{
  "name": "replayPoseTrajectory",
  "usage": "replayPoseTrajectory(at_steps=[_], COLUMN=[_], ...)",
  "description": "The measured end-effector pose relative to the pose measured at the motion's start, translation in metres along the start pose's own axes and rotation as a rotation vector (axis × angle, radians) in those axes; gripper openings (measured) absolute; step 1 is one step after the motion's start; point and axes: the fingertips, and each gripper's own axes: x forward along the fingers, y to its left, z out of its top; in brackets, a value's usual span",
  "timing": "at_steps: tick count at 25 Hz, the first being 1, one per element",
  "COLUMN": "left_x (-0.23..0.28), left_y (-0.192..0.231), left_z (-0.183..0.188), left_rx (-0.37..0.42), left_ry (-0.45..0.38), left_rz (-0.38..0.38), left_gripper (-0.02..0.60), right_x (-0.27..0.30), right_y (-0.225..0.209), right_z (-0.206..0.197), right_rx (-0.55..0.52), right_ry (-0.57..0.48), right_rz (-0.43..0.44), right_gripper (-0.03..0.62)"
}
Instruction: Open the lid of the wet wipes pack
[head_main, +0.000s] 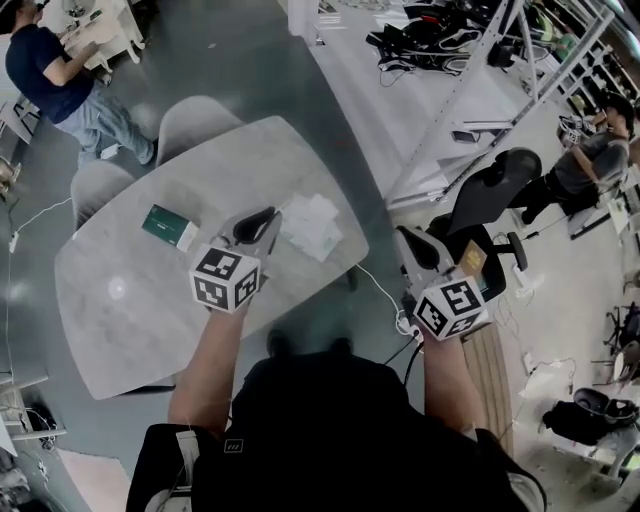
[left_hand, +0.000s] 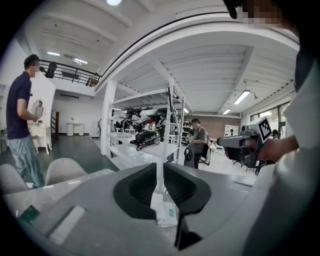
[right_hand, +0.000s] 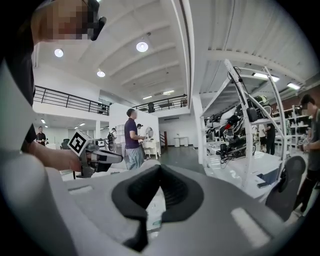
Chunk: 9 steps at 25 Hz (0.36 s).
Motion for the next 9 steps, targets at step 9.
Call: replayPoseTrajectory(at_steps=[9], left_x=[-0.0011], left_y=[0.0053], left_z=[-0.0033], left_rx=[-0.002], left_ry=[-0.003], left_rz=[-0.014], left_gripper=[0.049], right_x=[0.0104], right_y=[0.0104], right_z=[-0.0046], right_rx=[0.006], right_ry=[0.007], right_rz=[0.001], right_gripper=[0.003])
